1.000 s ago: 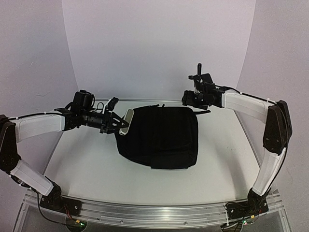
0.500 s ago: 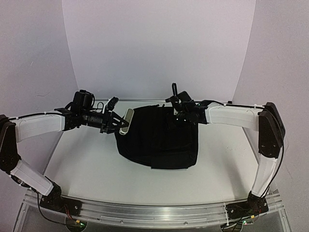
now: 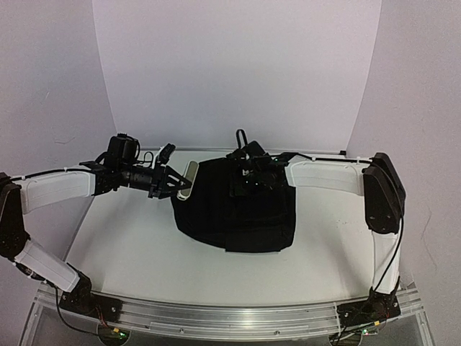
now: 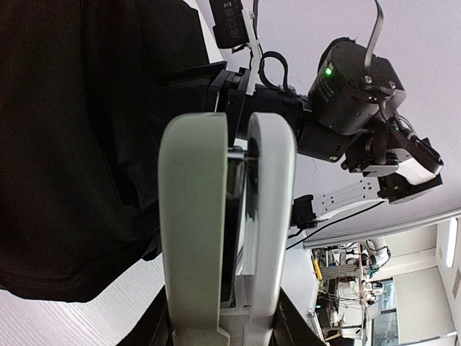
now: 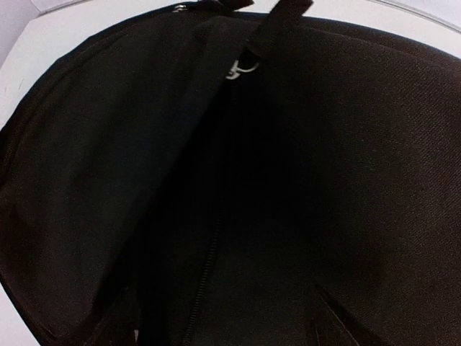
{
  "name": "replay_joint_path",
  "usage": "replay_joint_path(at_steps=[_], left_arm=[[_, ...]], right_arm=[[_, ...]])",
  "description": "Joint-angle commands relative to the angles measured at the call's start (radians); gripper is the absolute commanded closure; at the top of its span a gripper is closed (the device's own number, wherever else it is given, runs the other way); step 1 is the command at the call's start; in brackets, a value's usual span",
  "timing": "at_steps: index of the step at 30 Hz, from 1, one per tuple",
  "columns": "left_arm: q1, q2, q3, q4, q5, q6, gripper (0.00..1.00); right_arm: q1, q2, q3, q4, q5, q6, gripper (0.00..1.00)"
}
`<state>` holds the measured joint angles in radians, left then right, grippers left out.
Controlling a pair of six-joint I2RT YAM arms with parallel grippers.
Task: Pack the student bag
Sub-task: Adjust the student bag at the center of the board, then place the stationery at the center of the board.
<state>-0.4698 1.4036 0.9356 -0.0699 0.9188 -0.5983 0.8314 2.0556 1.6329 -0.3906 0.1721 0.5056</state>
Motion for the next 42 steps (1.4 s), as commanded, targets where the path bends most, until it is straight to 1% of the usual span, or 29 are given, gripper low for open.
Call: replay_joint_path(at_steps=[1, 4, 9, 10, 12, 15, 20, 23, 27, 31, 34, 38, 42], left_arm=[[0.003, -0.03, 0.005, 0.039, 0.006, 0.026, 1.0], [0.003, -0.026, 0.01, 0.033, 0.009, 0.032, 1.0], [0.003, -0.025, 0.012, 0.026, 0.006, 0.038, 1.0], [0.003, -0.024, 0.012, 0.025, 0.006, 0.039, 1.0], [0.003, -0.025, 0.012, 0.024, 0.005, 0.039, 1.0], [0.003, -0.028, 0.01, 0.021, 0.003, 0.04, 1.0], [0.003, -0.037, 0.008, 0.016, -0.003, 0.042, 1.0], [0.003, -0.038, 0.006, 0.015, -0.011, 0.041, 1.0], [0.002, -0.026, 0.016, -0.002, -0.035, 0.048, 1.0], [-0.009, 0.032, 0.055, -0.005, -0.036, 0.044, 1.0], [-0.043, 0.097, 0.118, 0.002, -0.025, 0.043, 1.0], [-0.087, 0.207, 0.209, 0.014, 0.014, 0.036, 1.0], [-0.109, 0.301, 0.291, 0.016, 0.065, 0.026, 1.0]], right_arm=[[0.02, 0.071, 0.068, -0.063, 0.117, 0.056, 0.24], [0.024, 0.126, 0.112, -0.145, 0.212, 0.084, 0.25], [0.027, 0.194, 0.168, -0.246, 0.346, 0.117, 0.32], [0.027, 0.199, 0.171, -0.256, 0.366, 0.124, 0.35], [0.027, 0.204, 0.172, -0.269, 0.396, 0.137, 0.45], [0.023, 0.204, 0.167, -0.276, 0.422, 0.151, 0.57], [0.002, 0.192, 0.148, -0.278, 0.398, 0.176, 0.82], [-0.008, 0.177, 0.146, -0.278, 0.392, 0.18, 1.0], [-0.009, 0.098, 0.136, -0.251, 0.356, 0.175, 1.0], [-0.008, -0.07, 0.054, -0.115, 0.252, 0.134, 1.0], [-0.008, -0.166, -0.02, -0.009, 0.157, 0.114, 1.0], [-0.008, -0.232, -0.106, 0.097, 0.056, 0.103, 1.0], [-0.008, -0.265, -0.162, 0.159, 0.003, 0.103, 1.0]])
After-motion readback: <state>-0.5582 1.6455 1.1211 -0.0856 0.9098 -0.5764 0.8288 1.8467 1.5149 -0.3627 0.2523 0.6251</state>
